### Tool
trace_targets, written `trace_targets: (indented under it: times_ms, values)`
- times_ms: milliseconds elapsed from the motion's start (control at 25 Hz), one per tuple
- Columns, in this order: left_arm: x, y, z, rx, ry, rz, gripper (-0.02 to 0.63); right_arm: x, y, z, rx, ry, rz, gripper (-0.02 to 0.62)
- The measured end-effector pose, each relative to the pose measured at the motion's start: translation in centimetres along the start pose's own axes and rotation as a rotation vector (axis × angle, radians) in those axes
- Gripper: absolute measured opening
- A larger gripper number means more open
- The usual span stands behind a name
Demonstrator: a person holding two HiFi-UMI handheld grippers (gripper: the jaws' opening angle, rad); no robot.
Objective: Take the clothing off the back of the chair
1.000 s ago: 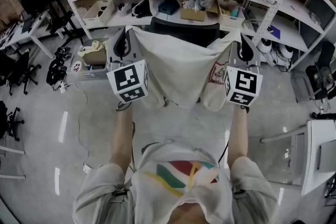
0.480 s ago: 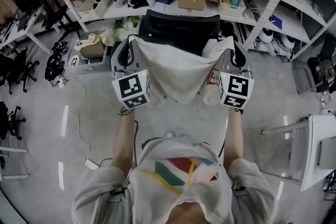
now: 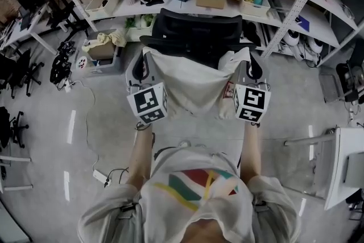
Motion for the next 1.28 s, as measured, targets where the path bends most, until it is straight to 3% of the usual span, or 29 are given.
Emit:
trace_targets:
  times_ms: [360, 1280]
  values:
    - [-0.4, 1.4, -0.1, 0.019, -0.002, 0.036, 0.018, -0.1, 1.3, 0.5, 0.045, -0.015, 0.029, 0.014]
    - [-0.5, 3.1, 0.0, 0.024, -0.003, 0.093, 0.018, 0.1, 2.7, 0.7, 0.026, -0.01, 0.087, 0.012]
Point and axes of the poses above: the fingertips, and each gripper's own axes: x forward along the fingers, z to its left, y out of its underside, the point moved 6 cm from there along -x, backward along the fingers, and after that the axes turned 14 degrees about x, right-handed, at the moved point
